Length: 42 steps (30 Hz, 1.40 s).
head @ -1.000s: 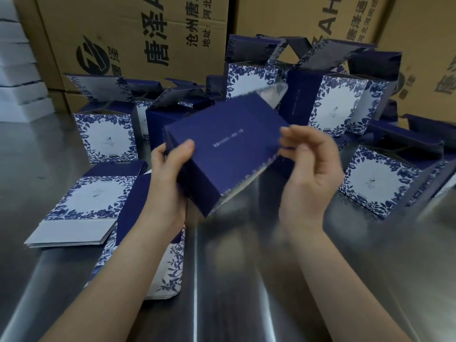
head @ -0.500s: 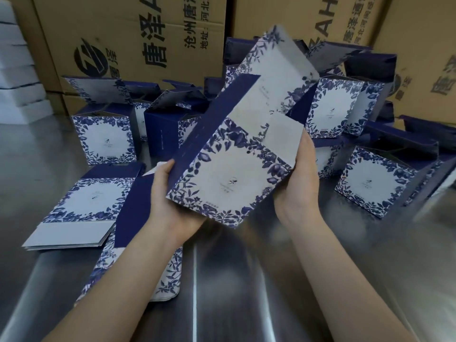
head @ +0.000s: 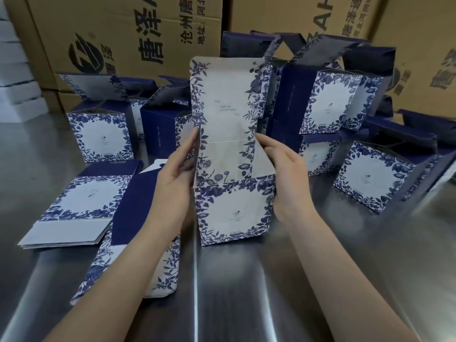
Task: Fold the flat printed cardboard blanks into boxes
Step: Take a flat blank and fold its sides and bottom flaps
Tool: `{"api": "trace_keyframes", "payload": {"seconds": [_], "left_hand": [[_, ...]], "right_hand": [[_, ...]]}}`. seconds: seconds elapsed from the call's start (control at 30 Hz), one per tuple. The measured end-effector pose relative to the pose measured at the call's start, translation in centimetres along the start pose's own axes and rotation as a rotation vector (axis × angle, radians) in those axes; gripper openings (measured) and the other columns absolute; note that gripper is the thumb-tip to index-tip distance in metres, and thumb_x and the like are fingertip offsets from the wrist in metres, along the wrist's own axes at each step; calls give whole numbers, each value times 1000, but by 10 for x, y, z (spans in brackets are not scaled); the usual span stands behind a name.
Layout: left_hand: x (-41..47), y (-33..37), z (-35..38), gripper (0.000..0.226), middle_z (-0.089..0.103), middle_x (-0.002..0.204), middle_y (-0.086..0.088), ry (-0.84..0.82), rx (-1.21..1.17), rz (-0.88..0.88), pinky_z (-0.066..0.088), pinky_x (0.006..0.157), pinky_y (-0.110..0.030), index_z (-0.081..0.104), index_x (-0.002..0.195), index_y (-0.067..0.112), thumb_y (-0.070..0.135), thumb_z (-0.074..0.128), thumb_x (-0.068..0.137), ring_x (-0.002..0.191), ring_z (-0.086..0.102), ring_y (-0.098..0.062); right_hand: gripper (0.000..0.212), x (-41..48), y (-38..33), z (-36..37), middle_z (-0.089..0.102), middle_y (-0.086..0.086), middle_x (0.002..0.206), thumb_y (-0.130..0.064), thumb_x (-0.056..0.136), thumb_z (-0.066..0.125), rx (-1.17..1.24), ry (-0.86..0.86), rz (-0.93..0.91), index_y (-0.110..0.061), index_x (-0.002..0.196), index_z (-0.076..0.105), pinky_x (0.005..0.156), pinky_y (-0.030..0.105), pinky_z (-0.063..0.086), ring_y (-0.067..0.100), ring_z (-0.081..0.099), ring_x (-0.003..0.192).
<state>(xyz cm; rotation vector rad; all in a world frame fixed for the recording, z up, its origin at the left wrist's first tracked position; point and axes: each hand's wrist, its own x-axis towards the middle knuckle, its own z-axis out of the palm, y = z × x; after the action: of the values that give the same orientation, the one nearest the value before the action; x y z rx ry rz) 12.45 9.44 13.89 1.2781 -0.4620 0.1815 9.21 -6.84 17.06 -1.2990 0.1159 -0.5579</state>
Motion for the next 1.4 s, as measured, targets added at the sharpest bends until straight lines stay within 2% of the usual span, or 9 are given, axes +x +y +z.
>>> {"api": "trace_keyframes", "payload": {"seconds": [0.17, 0.33, 0.53, 0.73, 0.93, 1.07, 1.2, 1.3, 1.4], "left_hand": [[1, 11, -2, 38, 62, 134, 10, -19, -24, -73, 45, 106, -37, 61, 132, 32, 35, 44, 98, 125, 57, -9], [1, 12, 2, 35, 63, 129, -3, -12, 28, -204, 46, 101, -39, 74, 108, 34, 25, 59, 78, 117, 61, -21], [1, 16, 10, 46, 64, 114, -4, 86, 94, -265, 49, 95, -54, 74, 99, 33, 8, 52, 68, 103, 61, -37], [1, 14, 7, 28, 67, 100, -2, 28, 59, -249, 47, 76, -36, 72, 83, 32, 15, 50, 88, 87, 62, -18], [2, 17, 5, 22, 58, 88, -12, 45, 94, -275, 40, 65, -35, 68, 72, 29, 17, 50, 70, 79, 52, -26], [3, 14, 3, 31, 62, 108, 3, 76, 7, -242, 48, 67, -33, 66, 93, 35, 11, 56, 76, 89, 61, -21], [5, 9, -1, 61, 49, 138, 14, 72, -132, -194, 55, 65, -21, 44, 128, 46, -2, 53, 91, 107, 65, -4], [6, 6, -5, 70, 48, 141, 14, 58, -109, -158, 55, 88, -32, 39, 131, 55, 1, 58, 91, 134, 47, -14], [8, 4, -7, 66, 52, 133, 18, 51, -67, -134, 44, 107, -40, 53, 120, 60, 1, 59, 91, 134, 45, -9]], "right_hand": [[26, 0, -1, 0, 76, 2, 92, -4, 94, 53, 51, -118, 74, -16, 102, 74, 68, 23, 57, 12, 70, 79], [23, 3, 1, -2, 74, 3, 84, -2, 91, 55, 55, -143, 131, -16, 95, 73, 60, 23, 54, 15, 67, 71], [39, 5, 4, -7, 73, 11, 92, 5, 83, 49, -94, -119, 164, -20, 97, 76, 73, 36, 49, 24, 61, 78], [28, 5, 2, -7, 68, 6, 95, -6, 85, 56, -176, -165, 152, -24, 96, 74, 71, 31, 47, 21, 60, 81], [33, 5, 1, -7, 69, 6, 105, -15, 59, 51, -295, -145, 120, -23, 83, 72, 79, 39, 41, 23, 55, 88], [34, 6, 5, -10, 56, -8, 134, -6, 74, 52, -274, -195, 93, -25, 94, 72, 95, 39, 44, 13, 56, 117], [64, 7, 4, -13, 55, -10, 133, -10, 68, 53, -170, -276, 16, -43, 123, 52, 91, 37, 50, 13, 59, 106], [74, 9, 3, -15, 53, -6, 133, -11, 69, 54, -183, -302, -22, -55, 128, 44, 88, 31, 51, 14, 57, 104], [63, 9, 5, -14, 58, -10, 126, -10, 73, 52, -220, -304, -27, -42, 127, 57, 90, 27, 48, 8, 58, 104]]}}
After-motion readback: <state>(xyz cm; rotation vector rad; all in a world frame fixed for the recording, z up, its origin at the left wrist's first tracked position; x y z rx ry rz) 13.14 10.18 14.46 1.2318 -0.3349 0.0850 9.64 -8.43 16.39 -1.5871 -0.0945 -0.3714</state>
